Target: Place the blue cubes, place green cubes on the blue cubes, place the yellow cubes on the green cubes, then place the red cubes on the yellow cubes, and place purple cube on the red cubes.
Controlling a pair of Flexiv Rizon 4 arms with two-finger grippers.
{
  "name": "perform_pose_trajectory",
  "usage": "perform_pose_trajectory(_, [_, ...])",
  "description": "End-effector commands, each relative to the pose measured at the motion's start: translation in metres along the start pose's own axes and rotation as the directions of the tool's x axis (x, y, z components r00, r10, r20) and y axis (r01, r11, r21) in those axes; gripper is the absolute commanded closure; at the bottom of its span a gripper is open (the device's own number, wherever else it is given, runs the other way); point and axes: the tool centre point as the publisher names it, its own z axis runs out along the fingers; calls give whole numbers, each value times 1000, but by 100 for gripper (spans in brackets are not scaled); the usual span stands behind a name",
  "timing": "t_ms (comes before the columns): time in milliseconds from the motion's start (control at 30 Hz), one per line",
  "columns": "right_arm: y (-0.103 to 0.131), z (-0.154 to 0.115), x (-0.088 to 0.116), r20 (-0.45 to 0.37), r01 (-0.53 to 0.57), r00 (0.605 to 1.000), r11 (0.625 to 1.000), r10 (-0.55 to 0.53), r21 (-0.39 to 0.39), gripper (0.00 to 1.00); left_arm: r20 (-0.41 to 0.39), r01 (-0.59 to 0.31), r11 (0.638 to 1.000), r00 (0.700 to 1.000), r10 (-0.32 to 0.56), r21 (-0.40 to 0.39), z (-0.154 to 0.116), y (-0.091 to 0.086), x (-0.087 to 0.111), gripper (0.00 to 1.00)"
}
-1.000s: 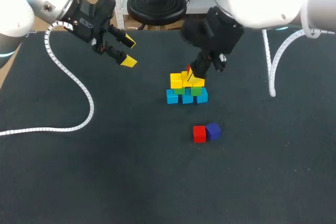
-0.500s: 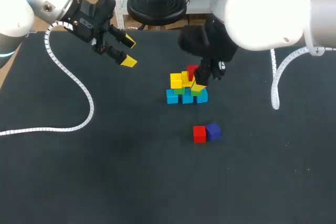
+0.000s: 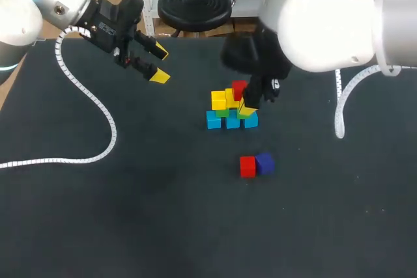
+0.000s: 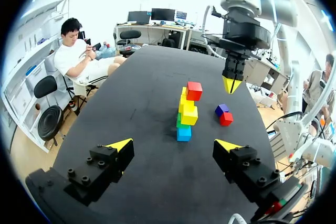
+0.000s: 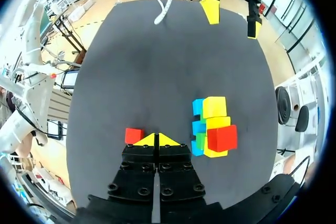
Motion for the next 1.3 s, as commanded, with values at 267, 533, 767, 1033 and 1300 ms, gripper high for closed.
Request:
perform_pose_trajectory(267, [-7, 2, -1, -3, -8, 1000, 1000, 8, -3, 100, 1, -2, 1000, 1000, 2, 0, 0, 0, 1, 0])
perform_pose_trajectory(533, [-12, 5, -1, -5, -1, 1000, 1000, 1, -4, 100, 1, -2, 1000, 1000, 2, 0, 0, 0, 1, 0])
perform_pose_trajectory(767, [-18, 3, -2, -12, 6, 1000, 1000, -6, 3, 100, 1, -2, 1000, 1000, 2, 0, 0, 0, 1, 0])
perform_pose_trajectory(1033, [-23, 5, -4, -12, 18, 1000, 1000, -19, -2, 100, 1, -2, 1000, 1000, 2, 0, 0, 0, 1, 0])
perform_pose_trajectory(1300, [-28, 7, -3, -12, 20, 1000, 1000, -20, -4, 100, 1, -2, 1000, 1000, 2, 0, 0, 0, 1, 0])
